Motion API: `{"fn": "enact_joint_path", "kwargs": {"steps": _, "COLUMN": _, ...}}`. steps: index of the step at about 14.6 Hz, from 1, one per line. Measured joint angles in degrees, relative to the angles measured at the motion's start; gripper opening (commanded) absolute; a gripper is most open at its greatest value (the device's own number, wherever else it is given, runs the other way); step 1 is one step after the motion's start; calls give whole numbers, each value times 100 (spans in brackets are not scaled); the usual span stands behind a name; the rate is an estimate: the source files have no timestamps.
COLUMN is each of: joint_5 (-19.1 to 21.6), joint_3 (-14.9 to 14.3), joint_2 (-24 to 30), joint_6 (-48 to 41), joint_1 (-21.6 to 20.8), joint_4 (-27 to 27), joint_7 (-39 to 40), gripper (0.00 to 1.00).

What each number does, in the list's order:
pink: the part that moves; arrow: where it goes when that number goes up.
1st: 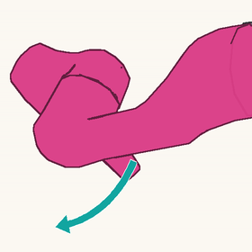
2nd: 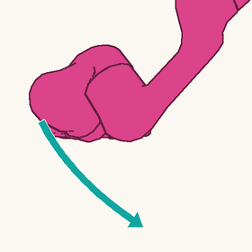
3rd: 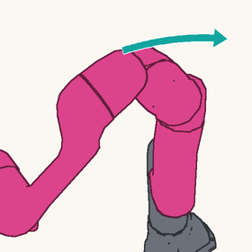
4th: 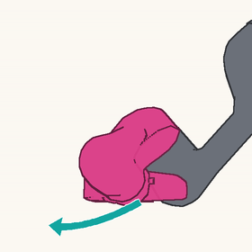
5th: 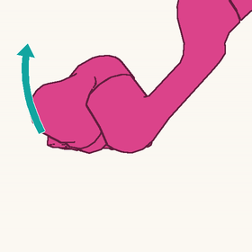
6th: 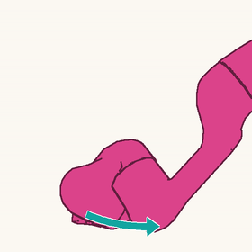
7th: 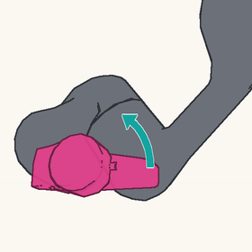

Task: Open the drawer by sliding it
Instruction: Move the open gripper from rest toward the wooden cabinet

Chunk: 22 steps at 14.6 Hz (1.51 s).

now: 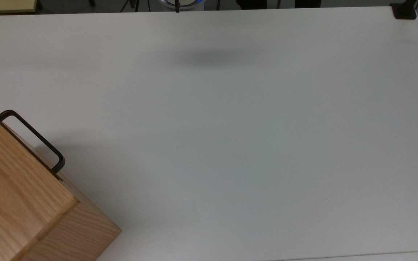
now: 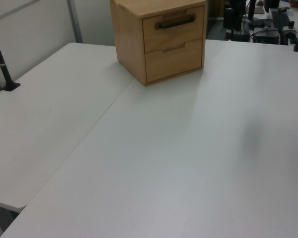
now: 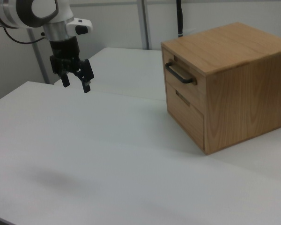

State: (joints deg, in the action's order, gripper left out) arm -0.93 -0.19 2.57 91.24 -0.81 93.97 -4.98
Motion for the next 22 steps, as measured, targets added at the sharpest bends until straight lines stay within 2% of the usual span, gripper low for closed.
{"fn": "enact_joint_path", "kwargs": {"steps": 16, "joint_5": 1, "joint_3": 0, "joint_2": -28, "joint_6": 12, "joint_1": 0, "joint_4": 0, "joint_7": 90, "gripper": 100}}
{"fn": "enact_joint_path", "kwargs": {"steps": 22, "joint_5": 1, "joint_3": -1, "joint_2": -246, "joint_6": 473, "joint_1": 1, "joint_4": 11, "joint_7": 1374, "gripper": 100}}
